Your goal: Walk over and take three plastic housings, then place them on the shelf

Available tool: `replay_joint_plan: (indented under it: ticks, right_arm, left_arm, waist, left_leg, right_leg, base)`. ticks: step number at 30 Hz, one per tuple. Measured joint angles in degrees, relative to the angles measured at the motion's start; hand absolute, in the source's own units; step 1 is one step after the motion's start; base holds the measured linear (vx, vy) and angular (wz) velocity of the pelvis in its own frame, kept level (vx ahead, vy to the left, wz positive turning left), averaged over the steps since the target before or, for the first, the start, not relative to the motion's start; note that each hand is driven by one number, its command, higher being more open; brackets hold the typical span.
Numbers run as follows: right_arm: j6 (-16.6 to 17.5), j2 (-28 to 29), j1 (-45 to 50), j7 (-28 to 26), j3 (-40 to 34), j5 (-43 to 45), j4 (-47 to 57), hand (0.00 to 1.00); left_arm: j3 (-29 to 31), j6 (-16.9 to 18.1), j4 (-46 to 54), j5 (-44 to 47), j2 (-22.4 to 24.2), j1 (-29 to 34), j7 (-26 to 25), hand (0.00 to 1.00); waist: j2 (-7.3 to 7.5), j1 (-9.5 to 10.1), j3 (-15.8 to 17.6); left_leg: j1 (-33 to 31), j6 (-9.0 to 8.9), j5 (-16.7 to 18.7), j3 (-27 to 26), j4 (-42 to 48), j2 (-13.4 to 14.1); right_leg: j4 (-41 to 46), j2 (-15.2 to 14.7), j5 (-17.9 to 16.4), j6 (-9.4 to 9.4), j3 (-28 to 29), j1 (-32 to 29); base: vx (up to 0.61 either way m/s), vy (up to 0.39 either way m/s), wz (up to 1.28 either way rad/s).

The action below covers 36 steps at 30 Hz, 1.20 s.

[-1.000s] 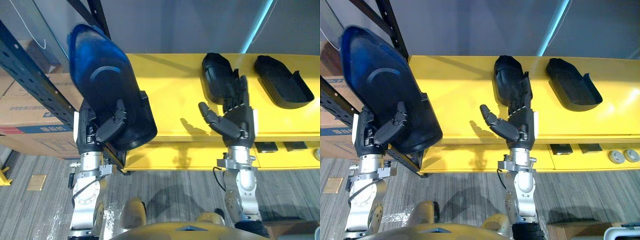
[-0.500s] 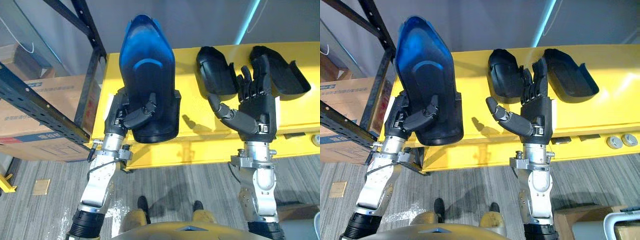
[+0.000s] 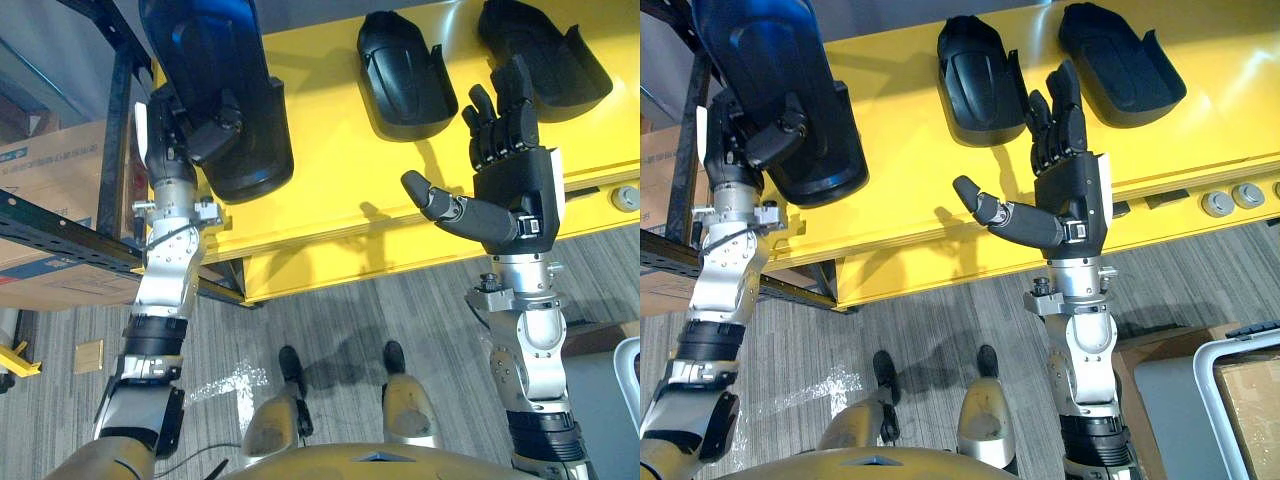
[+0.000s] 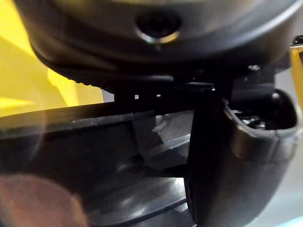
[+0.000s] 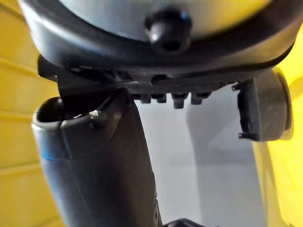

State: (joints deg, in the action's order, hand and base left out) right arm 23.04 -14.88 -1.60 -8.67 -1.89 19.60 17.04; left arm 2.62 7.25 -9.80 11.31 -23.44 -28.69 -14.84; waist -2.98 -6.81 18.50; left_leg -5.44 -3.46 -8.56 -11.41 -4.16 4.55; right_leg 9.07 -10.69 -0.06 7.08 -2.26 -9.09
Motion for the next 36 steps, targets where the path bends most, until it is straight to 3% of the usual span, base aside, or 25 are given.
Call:
replay_joint_plan:
  ticks: [6, 12, 22, 23, 36]
  right_arm:
    - [-1.0, -1.3, -0.3, -2.4, 0.4, 1.4, 0.0, 1.0]
    - [-1.4, -4.3, -1.1, -3.5, 0.7, 1.5, 0.1, 1.0]
    - [-1.5, -4.7, -2.3, -3.2, 3.0, 1.5, 3.2, 1.0]
    - [-1.5, -4.7, -2.7, -3.1, 3.1, 1.5, 3.4, 1.0]
    - [-2.5, -4.7, -2.8, -2.1, 3.7, 1.4, 3.6, 1.0]
  left_arm:
    - [0.3, -3.7, -5.9, 5.6, -4.4, -5.3, 2.0, 0.0]
    - [2.9, -6.6, -12.4, 13.1, -5.4, -8.4, 4.0, 0.0]
    - [2.5, -11.4, -15.7, 13.8, -7.2, -10.1, 11.3, 0.0]
    - [2.1, -11.5, -15.7, 14.2, -7.8, -10.2, 12.6, 1.0]
    - [-1.8, -13.7, -20.5, 14.8, -9.8, -13.8, 14.0, 1.0]
  waist:
    - [-0.21, -0.74, 2.4]
    - [-1.19, -1.39, 3.8]
    - [-1.42, -1.27, 5.4]
    - [-1.44, -1.33, 5.8]
    - [-1.45, -2.0, 5.9]
  left_leg:
    - [1.0, -0.02, 0.0, -0.4, -0.1, -0.3]
    - [0.6, -0.18, -0.2, -0.6, -0.1, -0.2]
    - [-0.1, -0.21, -0.8, -0.1, -0.1, -0.2]
    - [0.0, -0.19, -0.8, -0.1, 0.0, -0.2]
    - [1.2, -0.28, -0.8, -0.1, -0.2, -0.1]
  right_leg:
    - [4.1, -0.4, -2.2, 0.25, 1.0, -1.2]
    - [6.0, -0.3, -3.0, 0.1, 1.3, -2.6]
    - [6.8, -0.3, -3.1, 0.12, 1.0, -3.4]
    - [6.8, -0.3, -3.1, 0.12, 1.0, -3.3]
    - [5.8, -0.5, -2.9, 0.99, 1.0, -1.6]
  base:
    - [0.01, -0.006, -0.02]
    - [-0.02, -0.011, -0.01]
    - [0.01, -0.01, 0.01]
    - [0.0, 0.0, 0.0]
    - [0.0, 0.0, 0.0]
